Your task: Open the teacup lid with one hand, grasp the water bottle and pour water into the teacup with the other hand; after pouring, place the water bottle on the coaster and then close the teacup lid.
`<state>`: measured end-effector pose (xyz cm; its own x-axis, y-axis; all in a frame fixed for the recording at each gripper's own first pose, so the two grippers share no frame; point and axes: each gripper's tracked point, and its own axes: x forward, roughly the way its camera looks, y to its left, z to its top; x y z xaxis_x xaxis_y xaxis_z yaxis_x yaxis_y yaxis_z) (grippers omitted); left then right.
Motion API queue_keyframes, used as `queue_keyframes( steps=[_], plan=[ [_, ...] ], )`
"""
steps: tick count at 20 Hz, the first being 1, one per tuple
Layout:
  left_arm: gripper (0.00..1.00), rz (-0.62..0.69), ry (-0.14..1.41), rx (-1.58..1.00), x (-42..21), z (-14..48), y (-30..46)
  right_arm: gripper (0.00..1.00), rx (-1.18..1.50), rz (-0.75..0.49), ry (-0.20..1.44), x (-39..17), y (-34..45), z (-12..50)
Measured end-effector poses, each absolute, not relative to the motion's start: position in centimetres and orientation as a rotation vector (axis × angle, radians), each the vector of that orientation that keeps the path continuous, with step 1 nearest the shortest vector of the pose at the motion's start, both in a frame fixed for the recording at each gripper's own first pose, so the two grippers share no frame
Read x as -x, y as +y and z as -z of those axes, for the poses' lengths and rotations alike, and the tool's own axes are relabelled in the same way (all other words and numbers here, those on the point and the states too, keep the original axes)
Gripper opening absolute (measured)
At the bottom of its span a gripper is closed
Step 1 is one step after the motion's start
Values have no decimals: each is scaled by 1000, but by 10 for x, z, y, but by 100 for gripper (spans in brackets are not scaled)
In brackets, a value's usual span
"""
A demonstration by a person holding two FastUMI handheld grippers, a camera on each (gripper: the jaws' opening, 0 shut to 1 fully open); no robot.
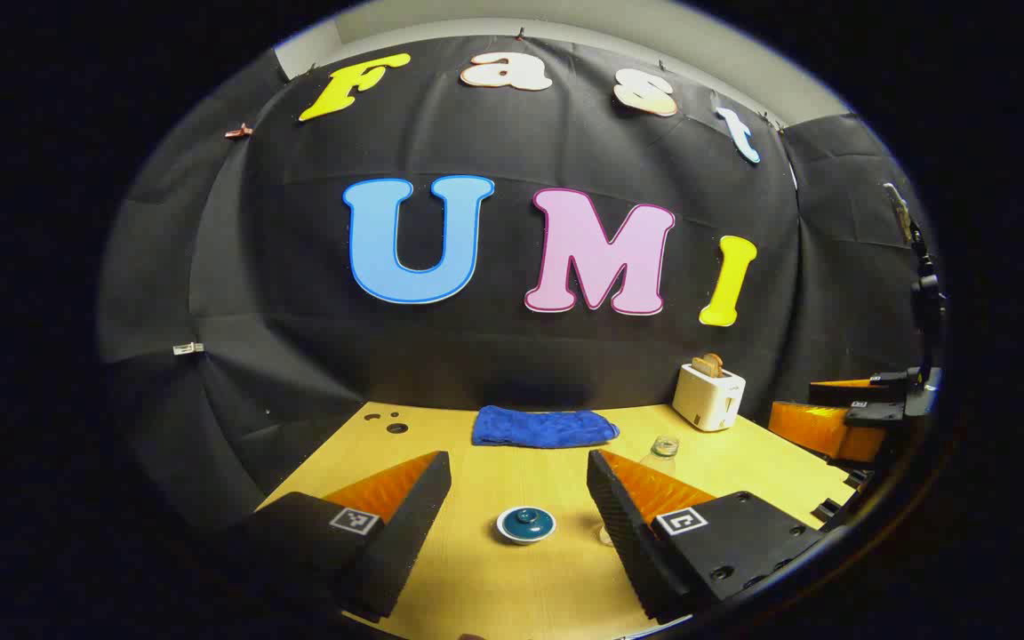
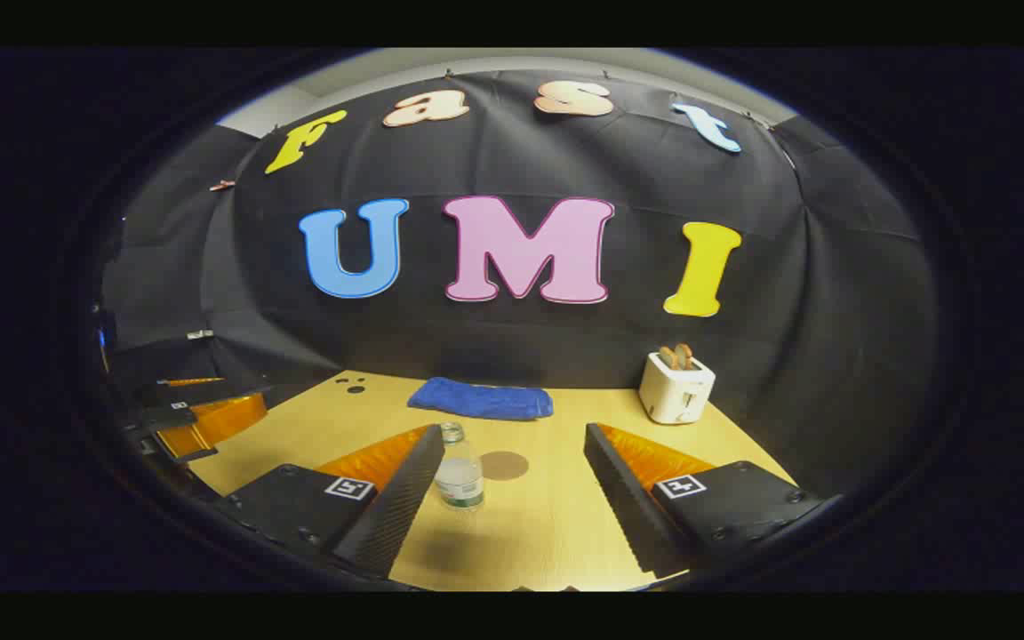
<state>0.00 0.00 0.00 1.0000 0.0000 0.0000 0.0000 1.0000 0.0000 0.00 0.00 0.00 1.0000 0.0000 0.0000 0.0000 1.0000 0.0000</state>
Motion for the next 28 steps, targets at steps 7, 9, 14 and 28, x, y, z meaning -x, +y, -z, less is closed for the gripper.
queue_keyframes(
  steps=[7, 9, 14, 28],
  plan=[
    [100, -56, 50, 8, -9, 19, 12, 99, 2, -85, 29, -17, 13, 12],
    [97, -63, 62, 13, -15, 24, 11, 99, 8, -101, 37, -23, 15, 18],
    [97, -52, 91, -11, -37, 35, 7, 99, -11, -132, 62, -37, 16, 30],
    [97, 61, 195, -120, -118, 126, -14, 99, -21, -152, 161, -70, 15, 92]
  ],
)
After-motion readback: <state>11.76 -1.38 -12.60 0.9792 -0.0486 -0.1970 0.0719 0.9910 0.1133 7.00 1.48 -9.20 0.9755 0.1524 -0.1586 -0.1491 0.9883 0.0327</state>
